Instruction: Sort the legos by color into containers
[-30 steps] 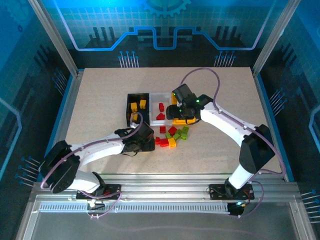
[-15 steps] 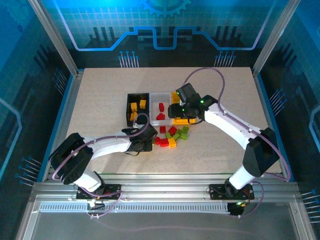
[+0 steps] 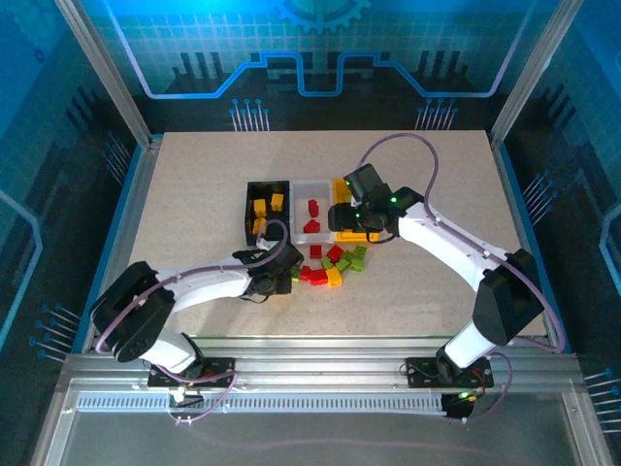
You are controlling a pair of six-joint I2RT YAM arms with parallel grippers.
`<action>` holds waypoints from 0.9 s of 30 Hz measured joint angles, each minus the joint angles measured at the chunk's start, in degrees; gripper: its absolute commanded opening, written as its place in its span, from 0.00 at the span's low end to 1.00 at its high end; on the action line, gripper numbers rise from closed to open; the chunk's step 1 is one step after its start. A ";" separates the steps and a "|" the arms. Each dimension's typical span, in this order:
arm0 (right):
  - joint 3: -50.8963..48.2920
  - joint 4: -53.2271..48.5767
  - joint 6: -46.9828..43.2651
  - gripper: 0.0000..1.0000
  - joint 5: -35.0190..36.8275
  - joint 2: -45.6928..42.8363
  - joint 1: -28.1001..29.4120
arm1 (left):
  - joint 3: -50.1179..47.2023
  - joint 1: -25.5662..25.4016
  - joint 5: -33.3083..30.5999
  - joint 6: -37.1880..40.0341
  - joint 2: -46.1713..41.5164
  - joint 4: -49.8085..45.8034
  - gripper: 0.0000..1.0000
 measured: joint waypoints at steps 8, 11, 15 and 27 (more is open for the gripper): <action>-0.72 0.50 0.15 0.68 -0.22 -0.68 -0.20 | -1.38 -1.31 0.24 -1.90 -12.63 -5.09 0.39; -1.44 1.03 0.48 0.68 -0.46 -1.07 -0.20 | 2.29 3.72 0.90 -0.66 -14.58 -7.37 0.39; -2.25 1.27 0.96 0.68 -1.01 -1.09 -0.22 | 10.93 12.66 1.14 2.78 -10.73 -7.39 0.37; -4.35 1.36 1.53 0.68 -1.33 -3.43 -0.68 | 32.04 20.90 1.40 9.84 15.96 -6.14 0.56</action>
